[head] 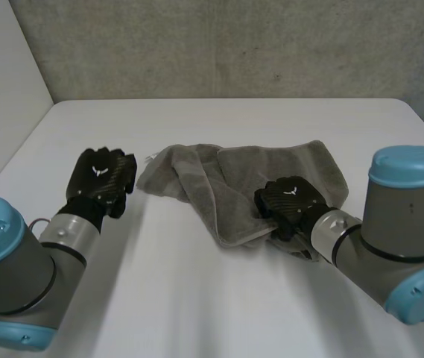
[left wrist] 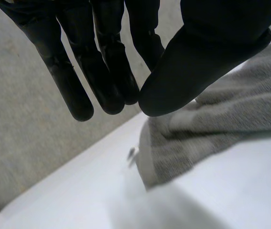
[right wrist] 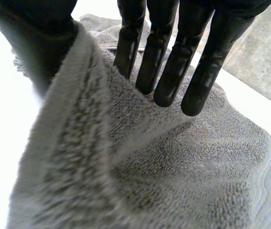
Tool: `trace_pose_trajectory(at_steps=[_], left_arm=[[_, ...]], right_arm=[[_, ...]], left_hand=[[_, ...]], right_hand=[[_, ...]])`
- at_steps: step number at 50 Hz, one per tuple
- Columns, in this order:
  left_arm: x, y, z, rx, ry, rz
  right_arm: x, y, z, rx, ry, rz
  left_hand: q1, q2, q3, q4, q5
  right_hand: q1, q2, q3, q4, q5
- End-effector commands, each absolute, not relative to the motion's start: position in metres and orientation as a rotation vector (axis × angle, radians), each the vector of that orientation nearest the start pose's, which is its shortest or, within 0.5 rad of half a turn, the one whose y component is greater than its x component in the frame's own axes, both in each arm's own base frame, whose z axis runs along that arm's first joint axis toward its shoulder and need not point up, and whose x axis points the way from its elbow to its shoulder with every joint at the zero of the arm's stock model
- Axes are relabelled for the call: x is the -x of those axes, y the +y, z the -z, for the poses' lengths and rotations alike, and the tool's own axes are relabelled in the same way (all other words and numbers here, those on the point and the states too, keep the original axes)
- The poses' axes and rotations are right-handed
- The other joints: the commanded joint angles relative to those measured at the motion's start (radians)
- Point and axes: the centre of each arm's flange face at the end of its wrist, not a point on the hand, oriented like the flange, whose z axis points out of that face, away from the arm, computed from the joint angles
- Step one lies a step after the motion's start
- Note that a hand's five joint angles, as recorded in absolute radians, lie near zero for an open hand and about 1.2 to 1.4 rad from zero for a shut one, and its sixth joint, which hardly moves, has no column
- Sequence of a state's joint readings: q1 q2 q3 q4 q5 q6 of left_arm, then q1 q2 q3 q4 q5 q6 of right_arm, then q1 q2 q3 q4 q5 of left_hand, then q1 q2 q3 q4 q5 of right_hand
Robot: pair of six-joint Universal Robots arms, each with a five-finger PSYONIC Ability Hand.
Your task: Fold the towel.
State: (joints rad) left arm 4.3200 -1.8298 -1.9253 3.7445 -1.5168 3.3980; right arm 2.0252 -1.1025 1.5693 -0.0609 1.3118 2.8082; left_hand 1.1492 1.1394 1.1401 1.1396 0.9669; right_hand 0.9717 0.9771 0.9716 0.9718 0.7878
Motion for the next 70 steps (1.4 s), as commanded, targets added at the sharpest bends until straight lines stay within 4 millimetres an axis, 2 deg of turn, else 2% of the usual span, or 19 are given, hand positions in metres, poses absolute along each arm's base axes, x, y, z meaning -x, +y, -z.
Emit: trace_pose_trajectory(at_steps=[1, 6, 8, 14, 19, 26, 30, 40, 43, 44, 45, 46, 48, 56, 58, 59, 61, 64, 70], left_arm=[[0.262, -0.263, -0.2, -0.864, 2.091, 2.421], [0.278, -0.267, -0.202, -1.041, 2.067, 2.491], [0.289, -0.274, -0.197, -1.174, 2.068, 2.517], [0.303, -0.289, -0.188, -1.309, 2.072, 2.509], [0.319, -0.315, -0.175, -1.401, 2.202, 2.354], [0.334, -0.336, -0.158, -1.47, 2.37, 2.164], [0.347, -0.344, -0.148, -1.567, 2.319, 2.104], [0.356, -0.349, -0.129, -1.698, 2.209, 2.022], [0.359, -0.347, -0.125, -1.74, 2.16, 2.002], [0.36, -0.345, -0.127, -1.748, 2.143, 2.004], [0.361, -0.345, -0.127, -1.749, 2.143, 2.004], [0.363, -0.342, -0.128, -1.754, 2.13, 2.002], [0.363, -0.339, -0.128, -1.76, 2.132, 1.996], [0.346, -0.33, -0.151, -1.66, 2.152, 1.956], [0.326, -0.327, -0.164, -1.55, 2.182, 1.918], [0.326, -0.327, -0.164, -1.549, 2.182, 1.918], [0.304, -0.325, -0.177, -1.438, 2.169, 1.928], [0.295, -0.319, -0.184, -1.391, 2.153, 1.957], [0.259, -0.305, -0.206, -1.149, 2.11, 2.106]], right_arm=[[-0.284, -0.227, -0.168, 1.11, 2.097, 1.561], [-0.275, -0.205, -0.169, 1.209, 2.065, 1.571], [-0.272, -0.203, -0.17, 1.222, 2.061, 1.591], [-0.259, -0.201, -0.161, 1.246, 2.087, 1.589], [-0.259, -0.197, -0.157, 1.268, 2.074, 1.566], [-0.258, -0.196, -0.157, 1.273, 2.073, 1.566], [-0.259, -0.195, -0.156, 1.277, 2.075, 1.56], [-0.258, -0.197, -0.153, 1.279, 2.082, 1.553], [-0.258, -0.198, -0.153, 1.278, 2.082, 1.555], [-0.258, -0.198, -0.153, 1.277, 2.084, 1.556], [-0.258, -0.198, -0.153, 1.277, 2.084, 1.556], [-0.258, -0.199, -0.153, 1.275, 2.086, 1.559], [-0.258, -0.199, -0.154, 1.275, 2.085, 1.561], [-0.251, -0.206, -0.154, 1.241, 2.117, 1.572], [-0.251, -0.207, -0.154, 1.226, 2.125, 1.573], [-0.25, -0.208, -0.154, 1.215, 2.131, 1.575], [-0.249, -0.21, -0.154, 1.205, 2.135, 1.582], [-0.249, -0.213, -0.153, 1.16, 2.136, 1.608], [-0.244, -0.222, -0.149, 1.05, 2.215, 1.649]], left_hand=[[-0.437, -0.427, -0.427, -0.427, -0.429], [-0.539, -0.53, -0.53, -0.53, -0.532], [-0.589, -0.579, -0.58, -0.58, -0.581], [-0.592, -0.582, -0.583, -0.583, -0.584], [-0.545, -0.536, -0.536, -0.536, -0.538], [-0.557, -0.547, -0.548, -0.547, -0.549], [-0.569, -0.559, -0.56, -0.559, -0.561], [-0.589, -0.579, -0.58, -0.58, -0.582], [-0.396, -0.386, -0.386, -0.386, -0.388], [-0.093, -0.083, -0.084, -0.084, -0.085], [-0.09, -0.08, -0.081, -0.081, -0.082], [0.16, 0.17, 0.169, 0.169, 0.168], [0.247, 0.257, 0.256, 0.257, 0.255], [0.247, 0.257, 0.256, 0.257, 0.255], [0.247, 0.257, 0.256, 0.257, 0.255], [0.247, 0.257, 0.256, 0.257, 0.255], [0.247, 0.257, 0.256, 0.257, 0.255], [0.247, 0.257, 0.256, 0.257, 0.255], [0.247, 0.257, 0.256, 0.257, 0.255]], right_hand=[[0.276, 0.27, 0.276, 0.276, 0.285], [0.367, 0.361, 0.367, 0.367, 0.376], [0.367, 0.361, 0.367, 0.367, 0.376], [0.346, 0.341, 0.346, 0.346, 0.356], [0.335, 0.329, 0.335, 0.335, 0.344], [0.326, 0.32, 0.326, 0.326, 0.335], [0.326, 0.32, 0.326, 0.326, 0.335], [0.323, 0.317, 0.323, 0.323, 0.332], [0.323, 0.317, 0.323, 0.323, 0.332], [0.323, 0.317, 0.323, 0.323, 0.332], [0.323, 0.317, 0.323, 0.323, 0.332], [0.323, 0.317, 0.323, 0.323, 0.332], [0.323, 0.317, 0.323, 0.323, 0.332], [0.323, 0.317, 0.323, 0.323, 0.332], [0.299, 0.294, 0.299, 0.299, 0.309], [0.244, 0.239, 0.244, 0.244, 0.254], [0.182, 0.176, 0.182, 0.182, 0.191], [-0.041, -0.047, -0.041, -0.041, -0.032], [-0.393, -0.398, -0.393, -0.393, -0.384]])
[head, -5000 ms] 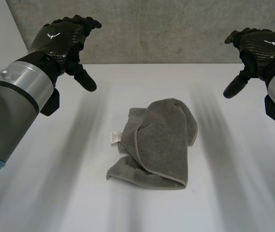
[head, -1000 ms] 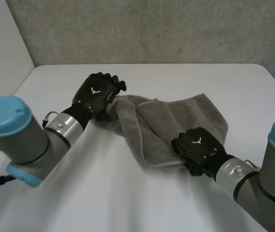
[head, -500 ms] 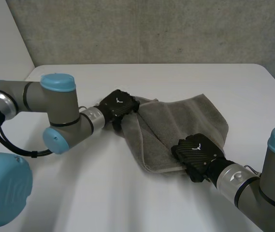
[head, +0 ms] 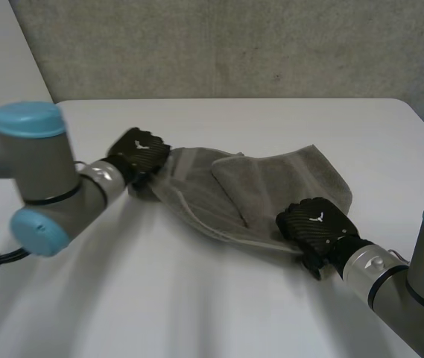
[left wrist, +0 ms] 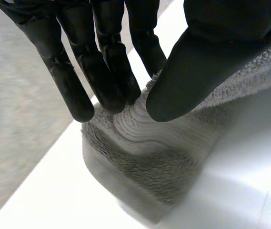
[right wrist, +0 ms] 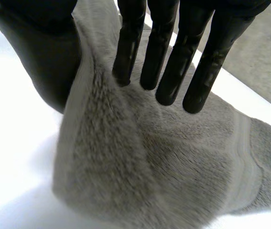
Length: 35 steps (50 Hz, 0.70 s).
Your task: Fold the towel.
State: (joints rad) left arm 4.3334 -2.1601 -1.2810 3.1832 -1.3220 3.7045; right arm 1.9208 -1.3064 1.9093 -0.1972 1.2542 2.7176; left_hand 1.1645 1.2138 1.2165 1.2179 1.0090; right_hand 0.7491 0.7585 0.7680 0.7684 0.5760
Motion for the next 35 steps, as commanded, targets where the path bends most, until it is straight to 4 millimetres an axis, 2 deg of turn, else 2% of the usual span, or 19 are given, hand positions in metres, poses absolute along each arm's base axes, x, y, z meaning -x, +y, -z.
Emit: trace_pose_trajectory(at_steps=[1, 12, 15, 17, 18, 19, 23, 24, 25, 26, 27, 28, 29, 30, 31, 32, 33, 34, 35], left_arm=[[0.251, -0.301, -0.21, -1.083, 2.118, 2.132], [0.234, -0.259, -0.199, -0.933, 2.329, 2.133], [0.232, -0.252, -0.197, -0.911, 2.355, 2.135], [0.231, -0.25, -0.197, -0.91, 2.358, 2.133], [0.231, -0.248, -0.198, -0.909, 2.353, 2.142], [0.231, -0.248, -0.198, -0.909, 2.353, 2.142], [0.229, -0.244, -0.22, -0.876, 2.288, 2.224], [0.229, -0.244, -0.22, -0.876, 2.288, 2.225], [0.228, -0.242, -0.236, -0.852, 2.243, 2.291], [0.226, -0.239, -0.254, -0.813, 2.192, 2.369], [0.226, -0.239, -0.255, -0.813, 2.192, 2.37], [0.224, -0.236, -0.277, -0.761, 2.13, 2.468], [0.222, -0.231, -0.3, -0.698, 2.072, 2.573], [0.222, -0.231, -0.3, -0.697, 2.071, 2.574], [0.22, -0.225, -0.319, -0.639, 2.033, 2.667], [0.22, -0.225, -0.319, -0.638, 2.032, 2.668], [0.218, -0.22, -0.335, -0.579, 2.004, 2.745], [0.216, -0.216, -0.346, -0.523, 1.987, 2.8], [0.216, -0.216, -0.346, -0.522, 1.987, 2.801]], right_arm=[[-0.242, -0.223, -0.149, 1.04, 2.241, 1.661], [-0.237, -0.23, -0.148, 0.996, 2.305, 1.683], [-0.232, -0.234, -0.149, 0.975, 2.321, 1.683], [-0.231, -0.236, -0.151, 0.969, 2.318, 1.692], [-0.231, -0.236, -0.151, 0.969, 2.318, 1.692], [-0.231, -0.238, -0.154, 0.968, 2.312, 1.705], [-0.232, -0.241, -0.166, 0.964, 2.293, 1.739], [-0.231, -0.242, -0.179, 0.956, 2.277, 1.769], [-0.23, -0.242, -0.202, 0.947, 2.232, 1.834], [-0.23, -0.242, -0.203, 0.947, 2.231, 1.834], [-0.229, -0.24, -0.232, 0.936, 2.161, 1.917], [-0.229, -0.236, -0.262, 0.935, 2.076, 2.001], [-0.229, -0.236, -0.262, 0.935, 2.076, 2.002], [-0.228, -0.232, -0.292, 0.927, 1.984, 2.095], [-0.228, -0.232, -0.292, 0.927, 1.983, 2.096], [-0.227, -0.23, -0.321, 0.916, 1.897, 2.186], [-0.227, -0.229, -0.345, 0.907, 1.831, 2.256], [-0.227, -0.229, -0.345, 0.907, 1.831, 2.256], [-0.227, -0.225, -0.364, 0.907, 1.792, 2.297]], left_hand=[[0.232, 0.182, 0.18, 0.178, 0.213], [0.232, 0.182, 0.18, 0.178, 0.213], [0.232, 0.182, 0.18, 0.178, 0.213], [0.232, 0.182, 0.18, 0.178, 0.213], [0.232, 0.182, 0.18, 0.178, 0.213], [0.232, 0.182, 0.18, 0.178, 0.213], [0.232, 0.182, 0.18, 0.178, 0.213], [0.232, 0.182, 0.18, 0.178, 0.213], [0.232, 0.182, 0.18, 0.178, 0.213], [0.232, 0.182, 0.18, 0.178, 0.213], [0.232, 0.182, 0.18, 0.178, 0.213], [0.232, 0.182, 0.18, 0.178, 0.213], [0.232, 0.182, 0.18, 0.178, 0.213], [0.232, 0.182, 0.18, 0.178, 0.213], [0.232, 0.182, 0.18, 0.178, 0.213], [0.232, 0.182, 0.18, 0.178, 0.213], [0.232, 0.182, 0.18, 0.178, 0.213], [0.232, 0.182, 0.18, 0.178, 0.213], [0.232, 0.182, 0.18, 0.178, 0.213]], right_hand=[[-0.215, -0.224, -0.233, -0.234, -0.216], [-0.18, -0.189, -0.199, -0.199, -0.181], [0.014, 0.005, -0.005, -0.005, 0.013], [0.423, 0.413, 0.404, 0.403, 0.421], [0.425, 0.416, 0.406, 0.406, 0.424], [0.645, 0.636, 0.626, 0.626, 0.644], [0.647, 0.638, 0.628, 0.628, 0.646], [0.647, 0.638, 0.628, 0.628, 0.646], [0.647, 0.638, 0.628, 0.628, 0.646], [0.647, 0.638, 0.628, 0.628, 0.646], [0.647, 0.638, 0.628, 0.628, 0.646], [0.647, 0.638, 0.628, 0.628, 0.646], [0.647, 0.638, 0.628, 0.628, 0.646], [0.647, 0.638, 0.628, 0.628, 0.646], [0.647, 0.638, 0.628, 0.628, 0.646], [0.647, 0.638, 0.628, 0.628, 0.646], [0.647, 0.638, 0.628, 0.628, 0.646], [0.647, 0.638, 0.628, 0.628, 0.646], [0.647, 0.638, 0.628, 0.628, 0.646]])
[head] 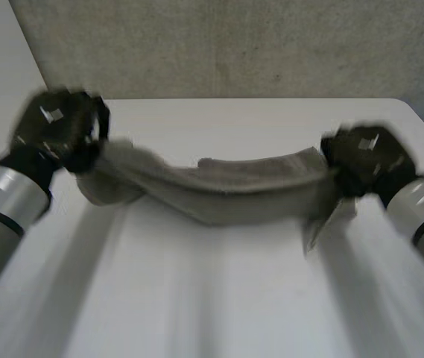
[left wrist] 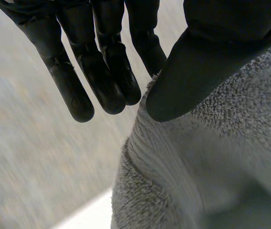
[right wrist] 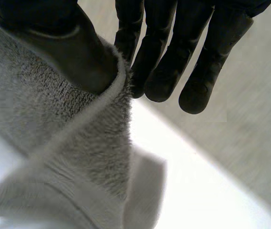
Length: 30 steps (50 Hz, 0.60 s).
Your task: Fold the towel.
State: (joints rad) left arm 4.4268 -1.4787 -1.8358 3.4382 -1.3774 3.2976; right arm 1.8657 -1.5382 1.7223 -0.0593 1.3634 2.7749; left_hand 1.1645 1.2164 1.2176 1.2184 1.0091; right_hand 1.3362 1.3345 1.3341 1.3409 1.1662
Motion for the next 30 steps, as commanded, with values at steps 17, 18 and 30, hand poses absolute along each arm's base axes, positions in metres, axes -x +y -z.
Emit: trace_pose_trajectory(at_steps=[17, 18, 30], left_arm=[[0.222, -0.243, -0.235, -0.501, 2.529, 2.292], [0.224, -0.249, -0.222, -0.525, 2.559, 2.234], [0.243, -0.336, -0.277, -0.435, 2.175, 2.494]], right_arm=[[-0.26, -0.262, -0.265, 1.775, 2.232, 1.488], [-0.26, -0.262, -0.264, 1.775, 2.232, 1.488], [-0.315, -0.349, -0.333, 1.534, 1.746, 2.605]], left_hand=[[0.232, 0.18, 0.179, 0.178, 0.213], [0.232, 0.18, 0.179, 0.178, 0.213], [0.232, 0.18, 0.179, 0.178, 0.213]], right_hand=[[0.06, 0.062, 0.062, 0.055, 0.056], [0.06, 0.062, 0.062, 0.055, 0.056], [0.06, 0.062, 0.062, 0.055, 0.056]])
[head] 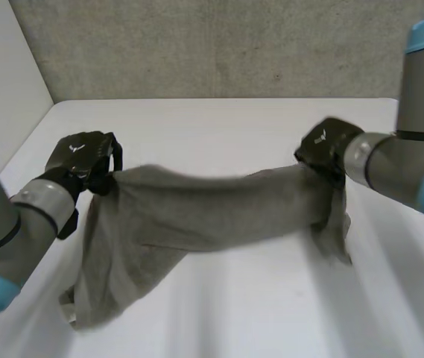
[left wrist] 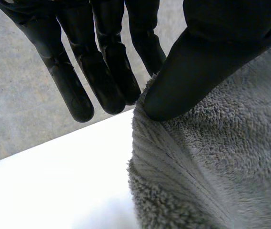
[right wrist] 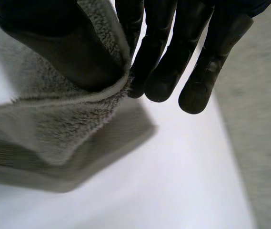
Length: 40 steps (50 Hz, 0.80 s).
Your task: Fold the towel.
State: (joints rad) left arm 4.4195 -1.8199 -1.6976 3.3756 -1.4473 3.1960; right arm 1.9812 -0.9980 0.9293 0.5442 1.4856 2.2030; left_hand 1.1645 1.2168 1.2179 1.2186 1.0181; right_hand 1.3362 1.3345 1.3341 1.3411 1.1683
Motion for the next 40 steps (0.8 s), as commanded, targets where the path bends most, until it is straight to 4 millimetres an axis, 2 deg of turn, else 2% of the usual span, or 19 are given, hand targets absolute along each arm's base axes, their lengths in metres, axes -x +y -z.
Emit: trace_pose_trajectory(at_steps=[1, 2, 3, 6, 10, 13, 15, 16, 17, 18, 19, 20, 21, 23, 25, 31, 35, 39, 40], left_arm=[[0.242, -0.344, -0.301, -0.348, 2.061, 2.597], [0.242, -0.344, -0.301, -0.347, 2.06, 2.598], [0.24, -0.349, -0.325, -0.247, 1.944, 2.7], [0.23, -0.353, -0.363, -0.026, 1.725, 2.878], [0.221, -0.349, -0.378, 0.118, 1.63, 2.967], [0.218, -0.345, -0.358, 0.136, 1.725, 2.93], [0.217, -0.339, -0.32, 0.105, 1.88, 2.824], [0.217, -0.339, -0.32, 0.105, 1.88, 2.824], [0.217, -0.335, -0.301, 0.079, 1.955, 2.767], [0.217, -0.335, -0.301, 0.078, 1.956, 2.766], [0.217, -0.33, -0.28, 0.044, 2.042, 2.702], [0.217, -0.323, -0.259, 0.008, 2.127, 2.638], [0.217, -0.323, -0.259, 0.008, 2.128, 2.638], [0.209, -0.312, -0.22, -0.033, 2.273, 2.497], [0.204, -0.306, -0.202, -0.041, 2.336, 2.425], [0.189, -0.289, -0.152, -0.045, 2.514, 2.199], [0.179, -0.286, -0.139, -0.024, 2.556, 2.126], [0.17, -0.281, -0.133, -0.011, 2.58, 2.087], [0.17, -0.281, -0.133, -0.011, 2.58, 2.087]], right_arm=[[-0.315, -0.35, -0.334, 1.532, 1.745, 2.607], [-0.317, -0.352, -0.359, 1.416, 1.583, 2.796], [-0.317, -0.35, -0.384, 1.307, 1.419, 2.954], [-0.317, -0.339, -0.41, 1.179, 1.181, 3.093], [-0.321, -0.331, -0.4, 1.227, 1.153, 2.979], [-0.32, -0.329, -0.369, 1.333, 1.307, 2.746], [-0.32, -0.325, -0.349, 1.4, 1.403, 2.591], [-0.32, -0.319, -0.33, 1.472, 1.497, 2.443], [-0.32, -0.319, -0.33, 1.472, 1.498, 2.442], [-0.319, -0.314, -0.307, 1.54, 1.6, 2.285], [-0.318, -0.309, -0.284, 1.608, 1.677, 2.132], [-0.318, -0.309, -0.284, 1.609, 1.678, 2.13], [-0.316, -0.303, -0.264, 1.67, 1.744, 1.997], [-0.314, -0.298, -0.245, 1.742, 1.802, 1.874], [-0.307, -0.285, -0.211, 1.898, 1.861, 1.671], [-0.293, -0.27, -0.173, 2.104, 1.864, 1.464], [-0.289, -0.263, -0.153, 2.141, 1.861, 1.434], [-0.289, -0.268, -0.153, 2.054, 1.884, 1.545], [-0.289, -0.271, -0.157, 1.964, 1.912, 1.615]], left_hand=[[0.232, 0.179, 0.178, 0.178, 0.204], [0.232, 0.179, 0.178, 0.178, 0.204], [0.232, 0.179, 0.178, 0.178, 0.204], [0.232, 0.179, 0.178, 0.178, 0.204], [0.232, 0.179, 0.178, 0.178, 0.204], [0.232, 0.179, 0.178, 0.178, 0.204], [0.232, 0.179, 0.178, 0.178, 0.204], [0.232, 0.179, 0.178, 0.178, 0.204], [0.232, 0.179, 0.178, 0.178, 0.204], [0.232, 0.179, 0.178, 0.178, 0.204], [0.232, 0.179, 0.178, 0.178, 0.204], [0.232, 0.179, 0.178, 0.178, 0.204], [0.232, 0.179, 0.178, 0.178, 0.204], [0.232, 0.179, 0.178, 0.178, 0.204], [0.232, 0.179, 0.178, 0.178, 0.204], [0.232, 0.179, 0.178, 0.178, 0.204], [0.232, 0.179, 0.178, 0.178, 0.204], [0.232, 0.179, 0.178, 0.178, 0.204], [0.232, 0.179, 0.178, 0.178, 0.204]], right_hand=[[0.06, 0.062, 0.062, 0.055, 0.053], [0.06, 0.062, 0.062, 0.055, 0.053], [0.06, 0.062, 0.062, 0.055, 0.053], [0.06, 0.062, 0.062, 0.055, 0.053], [0.06, 0.062, 0.062, 0.055, 0.053], [0.06, 0.062, 0.062, 0.055, 0.053], [0.06, 0.062, 0.062, 0.055, 0.053], [0.06, 0.062, 0.062, 0.055, 0.053], [0.06, 0.062, 0.062, 0.055, 0.053], [0.06, 0.062, 0.062, 0.055, 0.053], [0.06, 0.062, 0.062, 0.055, 0.053], [0.06, 0.062, 0.062, 0.055, 0.053], [0.06, 0.062, 0.062, 0.055, 0.053], [0.06, 0.062, 0.062, 0.055, 0.053], [0.06, 0.062, 0.062, 0.055, 0.053], [0.06, 0.062, 0.062, 0.055, 0.053], [0.06, 0.062, 0.062, 0.055, 0.053], [-0.326, -0.325, -0.324, -0.331, -0.333], [-0.576, -0.575, -0.574, -0.581, -0.583]])
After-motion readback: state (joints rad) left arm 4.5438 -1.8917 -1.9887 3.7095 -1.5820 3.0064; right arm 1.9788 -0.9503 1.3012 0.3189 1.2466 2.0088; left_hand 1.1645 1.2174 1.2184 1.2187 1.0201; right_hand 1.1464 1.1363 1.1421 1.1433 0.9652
